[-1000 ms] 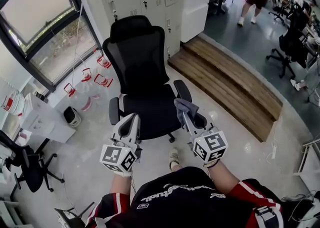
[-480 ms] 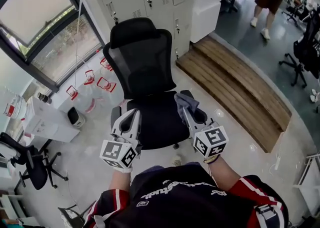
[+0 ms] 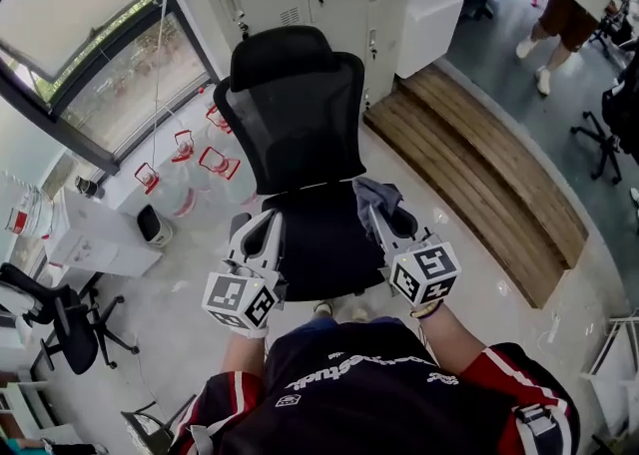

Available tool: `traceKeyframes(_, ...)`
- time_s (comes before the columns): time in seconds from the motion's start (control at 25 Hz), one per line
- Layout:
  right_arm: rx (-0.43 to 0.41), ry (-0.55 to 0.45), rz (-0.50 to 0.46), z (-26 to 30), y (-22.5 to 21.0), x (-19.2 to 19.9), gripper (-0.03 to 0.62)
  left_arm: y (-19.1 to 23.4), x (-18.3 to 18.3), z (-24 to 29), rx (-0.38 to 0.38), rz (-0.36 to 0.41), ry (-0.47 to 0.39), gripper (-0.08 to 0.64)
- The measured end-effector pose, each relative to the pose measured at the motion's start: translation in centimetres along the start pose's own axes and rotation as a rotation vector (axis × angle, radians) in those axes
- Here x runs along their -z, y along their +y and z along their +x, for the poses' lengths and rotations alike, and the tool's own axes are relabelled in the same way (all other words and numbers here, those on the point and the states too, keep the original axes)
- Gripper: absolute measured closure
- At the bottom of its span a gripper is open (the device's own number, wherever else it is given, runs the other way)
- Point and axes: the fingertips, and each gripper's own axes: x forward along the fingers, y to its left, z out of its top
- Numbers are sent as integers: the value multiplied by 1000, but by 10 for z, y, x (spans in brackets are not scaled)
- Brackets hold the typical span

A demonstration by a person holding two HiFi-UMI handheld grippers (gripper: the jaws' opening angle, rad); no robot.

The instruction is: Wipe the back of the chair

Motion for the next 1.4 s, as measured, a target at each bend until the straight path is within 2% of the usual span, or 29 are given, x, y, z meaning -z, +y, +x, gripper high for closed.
traceKeyframes(0.16,41,22,10,39,-9,3,528,37,-3,25,24,-23,-3,534)
traceKeyframes(0.48,131,19,25,130,-13,-12,528,124,-33,65,76,-23,-17,534)
traceKeyframes(0.68,184,41,22,169,-34,-14,528,157,-41,89,99,-43,-20,535)
traceKeyframes(1.0,308,70,45,232,-125,-11,528,188,-41,114,69,-70,-1,535)
traceKeyframes(1.4,434,87,114,321,-255,19,528,209,-33,150,-7,-65,41,534)
